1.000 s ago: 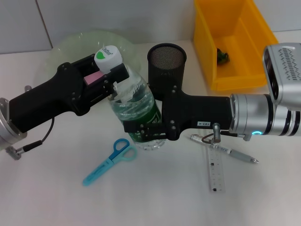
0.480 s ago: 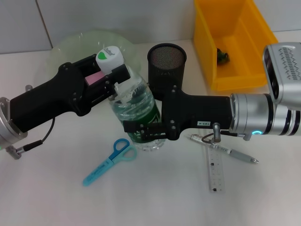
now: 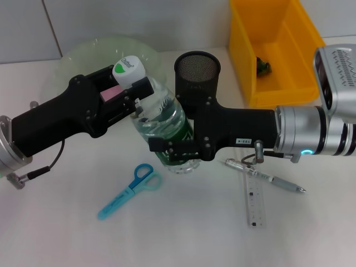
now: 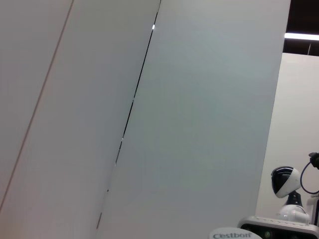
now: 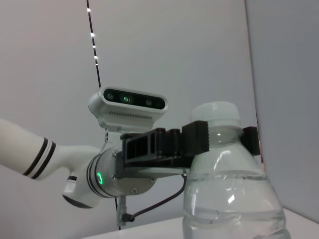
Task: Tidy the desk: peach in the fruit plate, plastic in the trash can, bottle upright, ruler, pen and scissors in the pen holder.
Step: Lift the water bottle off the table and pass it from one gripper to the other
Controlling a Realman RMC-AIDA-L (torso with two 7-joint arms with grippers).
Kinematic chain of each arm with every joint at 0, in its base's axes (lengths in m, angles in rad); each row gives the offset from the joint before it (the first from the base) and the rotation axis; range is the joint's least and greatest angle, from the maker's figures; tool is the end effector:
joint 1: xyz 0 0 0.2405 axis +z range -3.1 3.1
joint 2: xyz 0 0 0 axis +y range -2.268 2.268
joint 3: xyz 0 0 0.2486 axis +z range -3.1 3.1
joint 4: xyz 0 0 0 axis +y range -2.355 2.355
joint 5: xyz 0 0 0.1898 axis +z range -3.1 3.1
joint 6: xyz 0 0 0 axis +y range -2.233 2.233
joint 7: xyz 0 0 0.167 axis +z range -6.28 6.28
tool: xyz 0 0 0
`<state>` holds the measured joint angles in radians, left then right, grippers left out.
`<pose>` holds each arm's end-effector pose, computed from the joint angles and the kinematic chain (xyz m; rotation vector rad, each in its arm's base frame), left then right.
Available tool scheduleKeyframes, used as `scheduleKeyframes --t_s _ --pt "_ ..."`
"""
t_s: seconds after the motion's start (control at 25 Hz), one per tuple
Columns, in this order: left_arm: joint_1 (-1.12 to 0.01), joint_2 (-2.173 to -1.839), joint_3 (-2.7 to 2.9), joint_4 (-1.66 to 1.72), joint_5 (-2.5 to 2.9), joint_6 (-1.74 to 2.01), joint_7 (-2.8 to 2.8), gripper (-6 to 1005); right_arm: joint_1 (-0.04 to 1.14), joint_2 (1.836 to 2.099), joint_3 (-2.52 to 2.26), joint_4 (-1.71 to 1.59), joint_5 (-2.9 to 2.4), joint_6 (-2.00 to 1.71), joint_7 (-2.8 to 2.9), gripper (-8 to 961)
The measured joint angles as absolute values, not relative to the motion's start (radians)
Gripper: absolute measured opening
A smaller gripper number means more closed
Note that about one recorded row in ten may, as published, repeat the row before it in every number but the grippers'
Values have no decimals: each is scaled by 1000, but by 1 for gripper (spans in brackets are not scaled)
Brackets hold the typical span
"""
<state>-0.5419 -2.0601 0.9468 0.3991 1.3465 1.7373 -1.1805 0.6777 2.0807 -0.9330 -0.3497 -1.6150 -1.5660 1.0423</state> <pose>-0.1716 0.3045 -0.0050 -2.5422 -0.4429 -1.4539 0.1631 0.3190 -0.0561 -2.7821 0.2526 1.0794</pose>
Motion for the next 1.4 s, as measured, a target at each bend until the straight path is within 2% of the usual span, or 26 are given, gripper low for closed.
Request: scheduleKeyframes --t_s 1.4 --pt "-542 -2060 942 400 1347 1738 -1186 446 690 2085 -995 -370 -1613 -1521 1039 824"
